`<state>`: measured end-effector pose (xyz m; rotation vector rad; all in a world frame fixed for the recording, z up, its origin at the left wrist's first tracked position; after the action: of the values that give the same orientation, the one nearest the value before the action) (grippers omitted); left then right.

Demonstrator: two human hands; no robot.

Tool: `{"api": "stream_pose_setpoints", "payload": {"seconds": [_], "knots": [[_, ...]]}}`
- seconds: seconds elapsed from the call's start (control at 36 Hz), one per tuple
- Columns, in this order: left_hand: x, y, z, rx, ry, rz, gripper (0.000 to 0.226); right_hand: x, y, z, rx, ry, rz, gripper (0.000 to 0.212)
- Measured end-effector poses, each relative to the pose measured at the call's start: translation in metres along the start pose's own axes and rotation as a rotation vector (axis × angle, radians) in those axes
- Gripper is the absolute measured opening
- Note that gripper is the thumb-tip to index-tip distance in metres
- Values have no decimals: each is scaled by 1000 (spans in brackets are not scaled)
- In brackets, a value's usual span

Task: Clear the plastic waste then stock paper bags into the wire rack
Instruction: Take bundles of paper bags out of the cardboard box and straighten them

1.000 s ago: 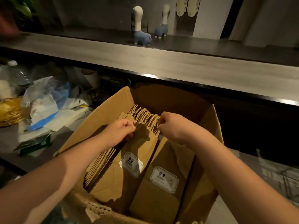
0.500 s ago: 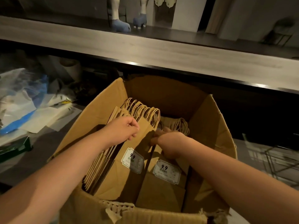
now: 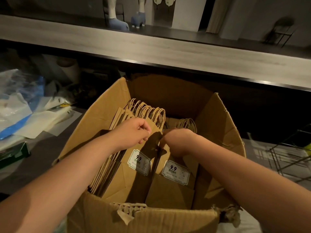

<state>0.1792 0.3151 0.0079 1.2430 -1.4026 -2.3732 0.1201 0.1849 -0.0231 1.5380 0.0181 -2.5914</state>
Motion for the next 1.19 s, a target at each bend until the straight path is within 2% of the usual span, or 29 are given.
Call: {"api": "stream_pose_setpoints", "payload": {"seconds": [0.17,0.39,0.5,0.61,0.69,0.78,0.86,1.0,1.11,1.19], "knots": [[5,5,1,22,-17,-44,11,-8,4,2,-6,9,10,45],[23,8,4,-15,-116,-136,11,-14,5,6,-11,33,-7,42],[33,15,-2,-72,-223,-318,8,-14,9,10,0,58,-23,42],[48,22,-12,-158,-352,-457,22,-16,12,15,7,85,-48,42],[61,16,-14,-236,-387,-501,32,-18,12,15,7,94,-51,39],[66,3,-12,-317,-411,-409,54,-18,12,14,13,85,-67,33],[65,-8,-11,-375,-392,-171,59,-19,11,15,19,85,-86,29],[68,-11,-12,-394,-343,-47,54,-19,15,16,18,71,-104,27],[72,-9,-12,-372,-338,3,26,-17,17,16,-2,66,-70,21],[73,-7,-11,-367,-322,20,25,-17,17,16,-8,67,-48,25]]}}
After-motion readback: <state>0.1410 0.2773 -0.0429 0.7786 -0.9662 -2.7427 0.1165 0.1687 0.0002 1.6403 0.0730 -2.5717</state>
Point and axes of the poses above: each hand's wrist, its own z-axis away from the middle knuckle, its own x-axis out of the palm, y = z × x, the point moved 5 cm from there along -z, towards the middle knuckle, and after that the axes turned 2 degrees about -z, right-handed, at the moved point
